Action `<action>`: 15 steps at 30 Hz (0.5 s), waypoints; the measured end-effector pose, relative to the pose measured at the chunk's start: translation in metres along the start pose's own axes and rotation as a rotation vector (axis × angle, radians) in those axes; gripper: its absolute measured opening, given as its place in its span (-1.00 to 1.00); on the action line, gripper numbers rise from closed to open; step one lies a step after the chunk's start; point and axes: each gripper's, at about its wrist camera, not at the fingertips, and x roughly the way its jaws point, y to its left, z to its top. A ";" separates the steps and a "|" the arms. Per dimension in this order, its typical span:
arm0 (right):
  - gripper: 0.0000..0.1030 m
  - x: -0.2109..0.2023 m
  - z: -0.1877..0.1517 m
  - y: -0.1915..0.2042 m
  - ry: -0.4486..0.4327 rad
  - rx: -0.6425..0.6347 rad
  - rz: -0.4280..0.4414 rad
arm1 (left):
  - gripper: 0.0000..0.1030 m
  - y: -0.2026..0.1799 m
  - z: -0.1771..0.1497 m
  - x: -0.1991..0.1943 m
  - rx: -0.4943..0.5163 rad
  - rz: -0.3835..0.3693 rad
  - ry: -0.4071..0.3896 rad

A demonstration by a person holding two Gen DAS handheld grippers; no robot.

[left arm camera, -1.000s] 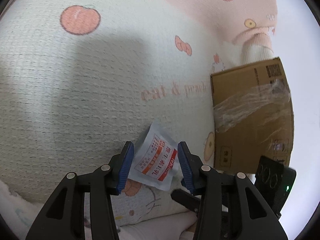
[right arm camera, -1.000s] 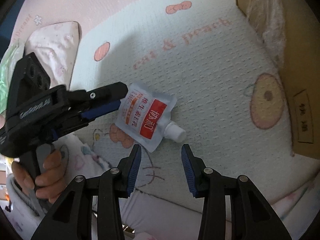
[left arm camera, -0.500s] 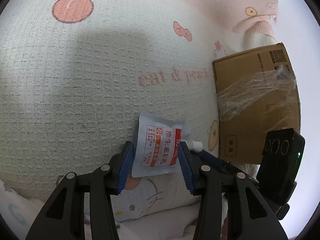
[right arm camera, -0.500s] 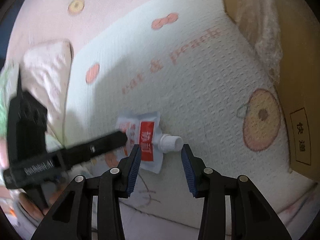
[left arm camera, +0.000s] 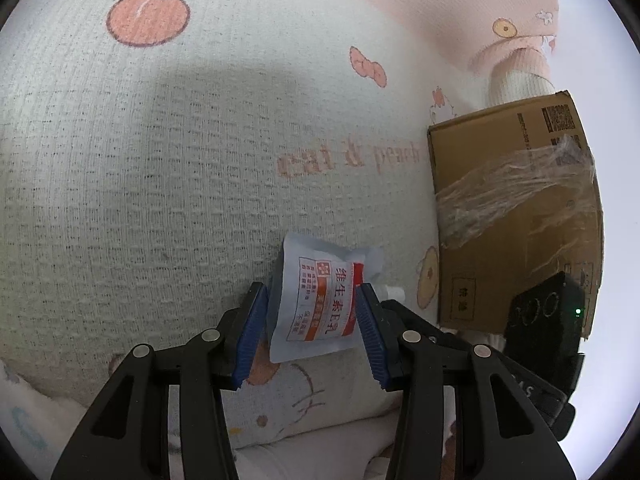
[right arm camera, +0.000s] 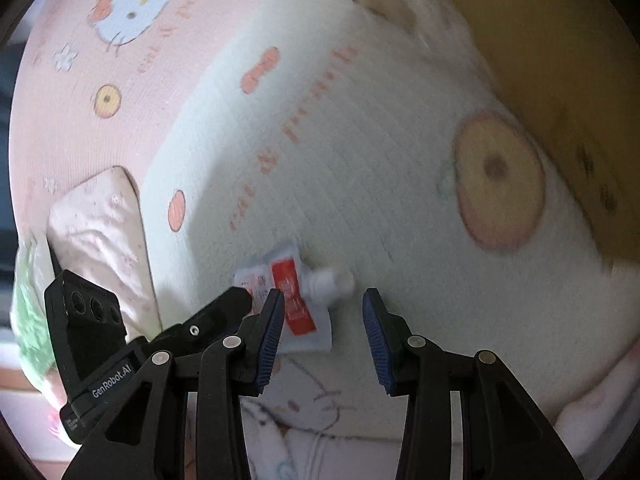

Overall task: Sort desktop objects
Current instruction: 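Close the left gripper on the pouch while the right gripper also grips it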

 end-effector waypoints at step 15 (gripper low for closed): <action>-0.44 0.006 0.007 0.020 -0.024 -0.213 -0.092 | -0.46 -0.016 -0.007 -0.002 0.092 0.102 -0.022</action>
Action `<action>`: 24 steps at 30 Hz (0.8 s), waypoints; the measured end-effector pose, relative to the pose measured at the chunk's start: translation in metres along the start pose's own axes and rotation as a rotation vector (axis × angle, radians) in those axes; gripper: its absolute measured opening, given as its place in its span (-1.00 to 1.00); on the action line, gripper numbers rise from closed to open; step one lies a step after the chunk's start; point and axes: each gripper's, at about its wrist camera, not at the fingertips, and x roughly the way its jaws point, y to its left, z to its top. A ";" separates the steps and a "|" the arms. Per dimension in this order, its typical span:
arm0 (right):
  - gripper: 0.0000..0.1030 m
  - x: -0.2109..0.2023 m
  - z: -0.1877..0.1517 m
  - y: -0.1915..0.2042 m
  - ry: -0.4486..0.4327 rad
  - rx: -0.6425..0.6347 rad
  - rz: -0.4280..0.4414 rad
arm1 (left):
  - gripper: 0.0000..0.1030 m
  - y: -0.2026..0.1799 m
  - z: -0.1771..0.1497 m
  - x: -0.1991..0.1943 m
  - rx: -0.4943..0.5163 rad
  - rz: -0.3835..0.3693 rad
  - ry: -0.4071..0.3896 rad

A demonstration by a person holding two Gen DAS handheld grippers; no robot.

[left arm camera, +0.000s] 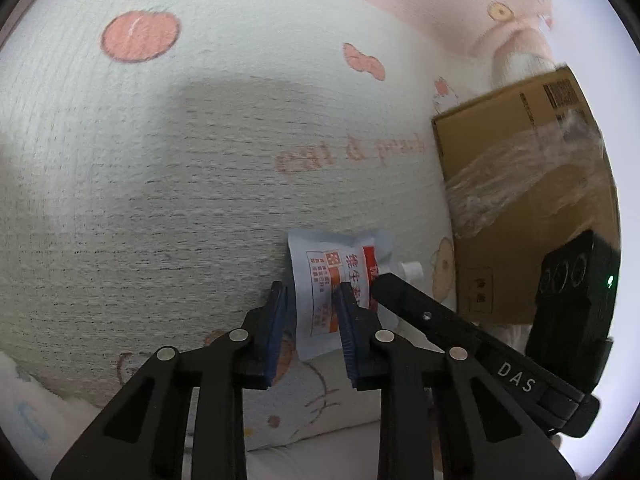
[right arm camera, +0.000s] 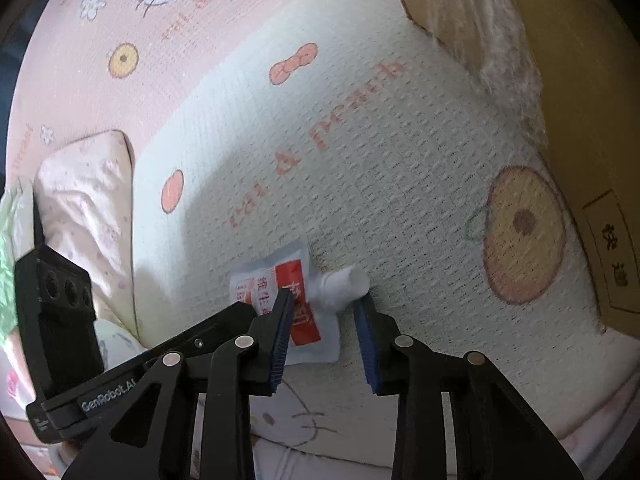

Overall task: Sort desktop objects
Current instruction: 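Close the left gripper on the pouch while the right gripper also grips it, then lift the pouch with both grippers and carry it over the box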

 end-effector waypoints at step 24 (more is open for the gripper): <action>-0.45 -0.132 0.008 0.092 -0.280 -0.300 0.091 | -0.46 -0.088 0.015 -0.166 0.195 -0.018 -0.414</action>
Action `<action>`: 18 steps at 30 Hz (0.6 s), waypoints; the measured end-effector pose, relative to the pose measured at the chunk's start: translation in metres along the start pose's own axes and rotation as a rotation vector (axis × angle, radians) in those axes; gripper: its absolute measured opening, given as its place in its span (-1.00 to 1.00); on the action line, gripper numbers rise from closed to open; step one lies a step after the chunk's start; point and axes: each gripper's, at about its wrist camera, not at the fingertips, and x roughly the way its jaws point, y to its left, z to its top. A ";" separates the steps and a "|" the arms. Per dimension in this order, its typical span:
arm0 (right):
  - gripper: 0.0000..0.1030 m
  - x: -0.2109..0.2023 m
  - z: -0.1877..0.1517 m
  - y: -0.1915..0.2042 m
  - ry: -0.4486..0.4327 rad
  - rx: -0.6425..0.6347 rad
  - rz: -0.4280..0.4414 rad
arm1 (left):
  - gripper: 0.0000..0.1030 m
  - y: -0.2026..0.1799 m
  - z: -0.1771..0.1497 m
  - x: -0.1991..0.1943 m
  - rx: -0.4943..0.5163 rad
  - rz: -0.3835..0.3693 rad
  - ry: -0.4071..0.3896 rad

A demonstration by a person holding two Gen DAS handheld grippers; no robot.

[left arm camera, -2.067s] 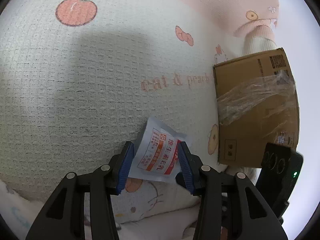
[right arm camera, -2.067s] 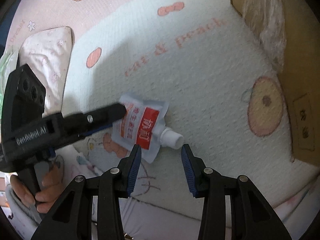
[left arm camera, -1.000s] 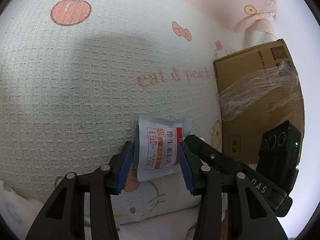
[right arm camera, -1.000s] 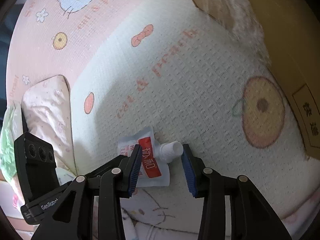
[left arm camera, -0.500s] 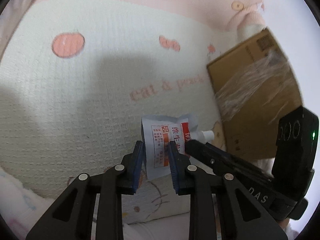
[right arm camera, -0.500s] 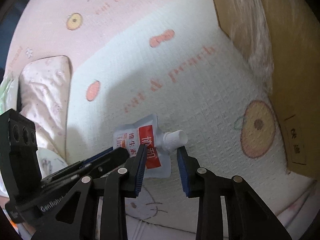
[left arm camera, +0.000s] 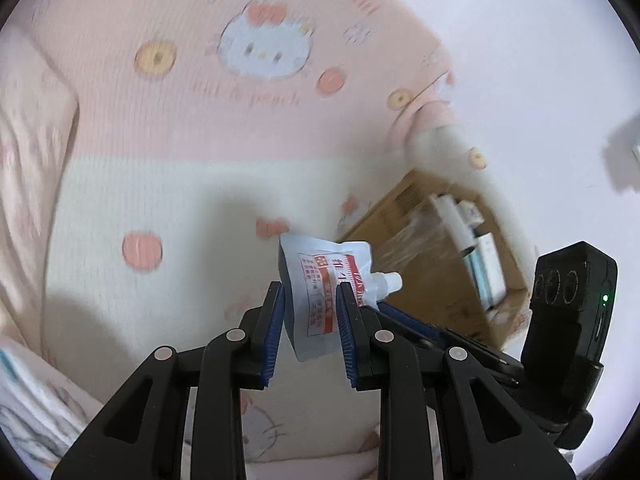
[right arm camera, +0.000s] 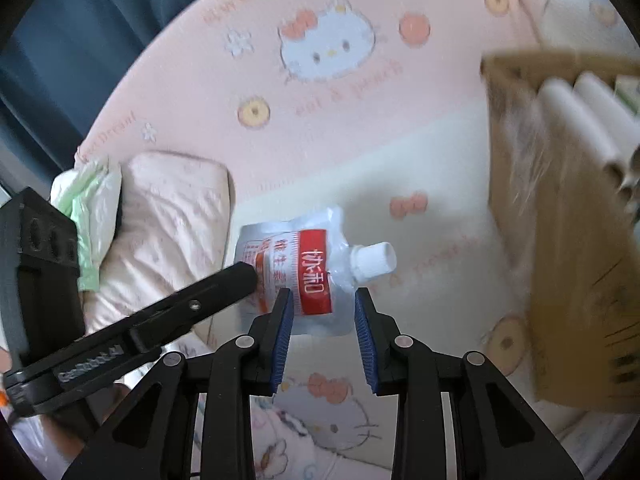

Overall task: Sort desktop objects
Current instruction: 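Lift the pouch with both grippers and carry it over the box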

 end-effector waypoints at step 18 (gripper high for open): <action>-0.45 -0.097 0.034 -0.036 -0.187 -0.005 0.001 | -0.46 -0.107 0.042 0.003 0.141 -0.158 -0.050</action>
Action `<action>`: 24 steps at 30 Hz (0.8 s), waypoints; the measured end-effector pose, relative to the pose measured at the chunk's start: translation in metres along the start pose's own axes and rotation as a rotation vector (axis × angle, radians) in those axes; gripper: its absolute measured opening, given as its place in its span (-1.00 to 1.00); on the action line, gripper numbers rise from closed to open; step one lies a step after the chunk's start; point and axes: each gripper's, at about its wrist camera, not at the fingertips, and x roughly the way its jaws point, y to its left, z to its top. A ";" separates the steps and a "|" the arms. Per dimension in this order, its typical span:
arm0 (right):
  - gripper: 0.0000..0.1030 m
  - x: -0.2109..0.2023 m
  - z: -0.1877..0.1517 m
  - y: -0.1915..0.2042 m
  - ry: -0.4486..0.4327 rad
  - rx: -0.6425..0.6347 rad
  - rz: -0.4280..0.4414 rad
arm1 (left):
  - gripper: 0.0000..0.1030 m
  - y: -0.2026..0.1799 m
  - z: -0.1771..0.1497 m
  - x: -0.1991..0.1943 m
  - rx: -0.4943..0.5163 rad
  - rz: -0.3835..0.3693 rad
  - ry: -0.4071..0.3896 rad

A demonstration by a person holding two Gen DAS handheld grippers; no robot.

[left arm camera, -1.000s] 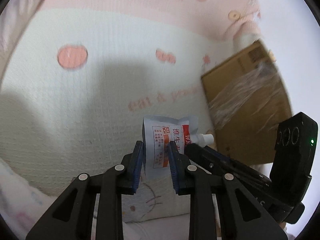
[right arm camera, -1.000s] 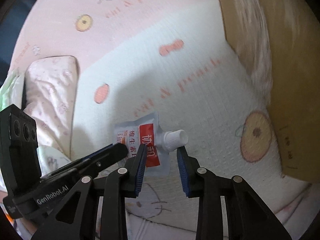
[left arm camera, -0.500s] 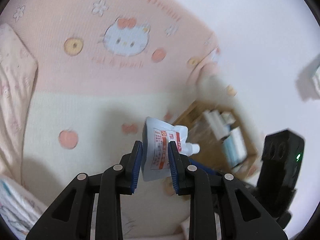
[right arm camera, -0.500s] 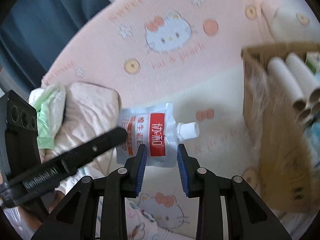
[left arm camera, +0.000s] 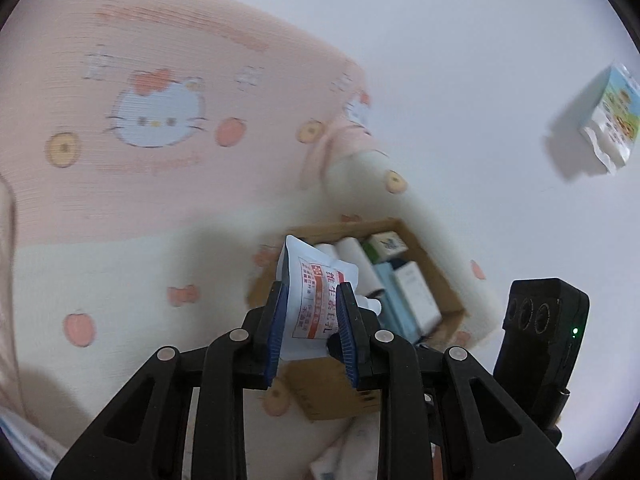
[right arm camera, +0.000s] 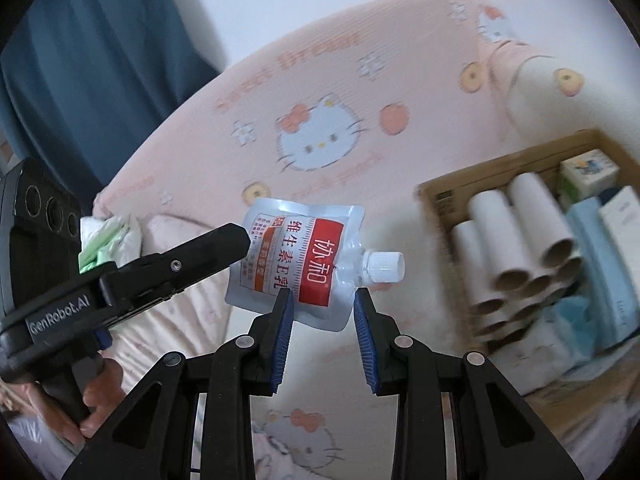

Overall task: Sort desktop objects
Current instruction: 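Lift the pouch with both grippers and carry it over the box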

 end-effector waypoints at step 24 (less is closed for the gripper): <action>-0.45 -0.049 0.015 -0.130 0.168 0.022 -0.214 | -0.48 -0.084 -0.023 0.138 -0.006 -0.032 0.322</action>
